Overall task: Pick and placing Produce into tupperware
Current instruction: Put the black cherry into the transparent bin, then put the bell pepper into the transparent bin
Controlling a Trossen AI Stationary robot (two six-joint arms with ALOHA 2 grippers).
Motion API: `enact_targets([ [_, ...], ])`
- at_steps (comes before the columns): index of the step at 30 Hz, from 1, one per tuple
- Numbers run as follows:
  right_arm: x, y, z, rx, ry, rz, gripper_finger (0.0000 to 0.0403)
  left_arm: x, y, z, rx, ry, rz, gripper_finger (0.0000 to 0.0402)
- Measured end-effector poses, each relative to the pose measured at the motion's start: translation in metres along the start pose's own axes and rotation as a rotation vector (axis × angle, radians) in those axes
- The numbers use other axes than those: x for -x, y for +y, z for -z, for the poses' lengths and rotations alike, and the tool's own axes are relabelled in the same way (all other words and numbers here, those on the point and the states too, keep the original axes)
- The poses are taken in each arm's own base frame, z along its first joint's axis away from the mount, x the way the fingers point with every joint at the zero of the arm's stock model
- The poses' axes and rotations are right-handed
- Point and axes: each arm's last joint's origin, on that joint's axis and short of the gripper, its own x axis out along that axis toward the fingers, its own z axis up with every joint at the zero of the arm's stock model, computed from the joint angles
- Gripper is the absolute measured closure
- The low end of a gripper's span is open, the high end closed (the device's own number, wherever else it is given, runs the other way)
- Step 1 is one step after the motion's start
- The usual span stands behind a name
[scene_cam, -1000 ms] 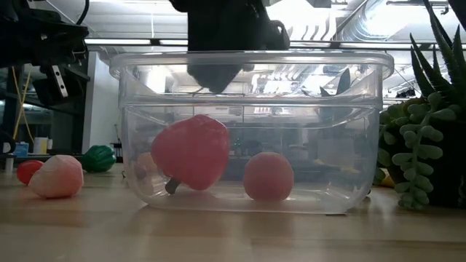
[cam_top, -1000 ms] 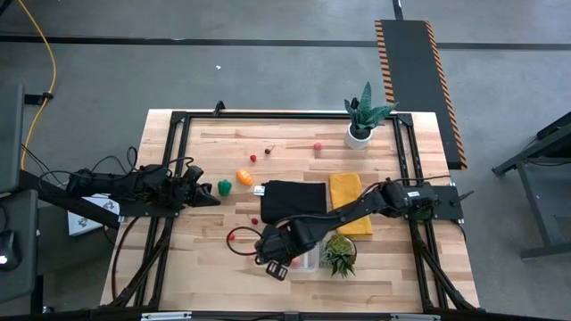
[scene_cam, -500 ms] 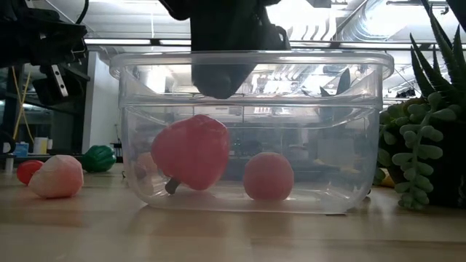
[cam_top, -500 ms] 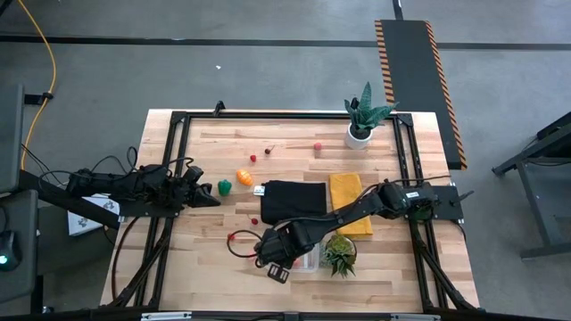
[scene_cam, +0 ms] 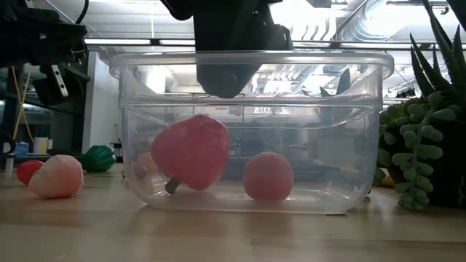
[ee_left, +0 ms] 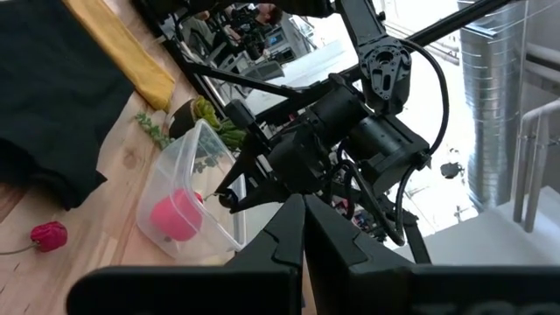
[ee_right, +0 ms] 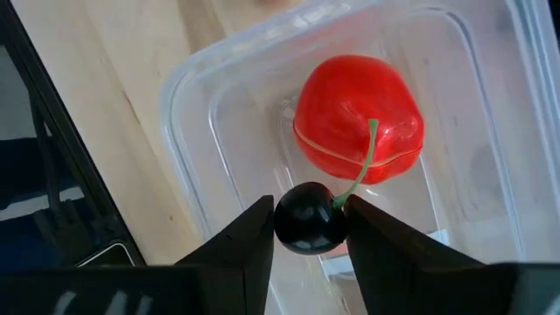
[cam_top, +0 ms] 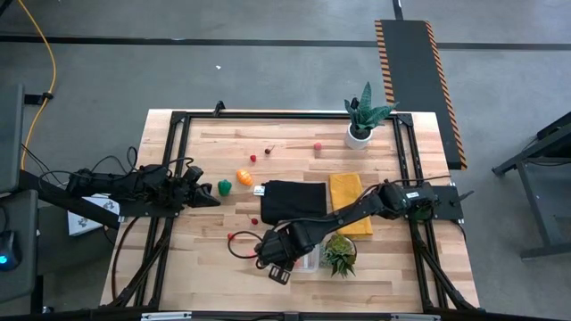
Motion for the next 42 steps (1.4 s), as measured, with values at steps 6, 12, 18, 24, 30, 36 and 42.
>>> enact_targets([
  [6,0.0,0.0,0.0,0.003,0.004,0.004,0.0251,0.0,0.0,0.0,-0.001,0.0,0.0,0.0401],
  [12,0.0,-0.001,0.0,0.008,0.004,0.004,0.025,0.0,0.0,0.0,-0.003,-0.001,0.0,0.0401],
  [18,0.002,-0.003,-0.002,0.04,-0.007,0.012,0.0261,0.0,0.0,0.0,-0.003,0.0,0.0,0.0401],
  [24,0.026,-0.014,-0.014,0.038,-0.068,-0.01,0.027,0.0,0.0,0.0,-0.002,0.0,0.0,0.0401],
  [30,0.053,-0.022,-0.023,0.035,-0.168,-0.03,0.027,0.0,0.0,0.0,0.002,0.0,-0.001,0.0401],
  [36,0.075,-0.037,-0.034,0.0,-0.236,-0.024,0.027,0.0,0.0,0.0,0.004,0.0,0.0,0.0401],
  [42,0.079,-0.045,-0.04,-0.014,-0.215,-0.067,0.0269,0.0,0.0,0.0,0.005,0.001,0.0,0.0401],
])
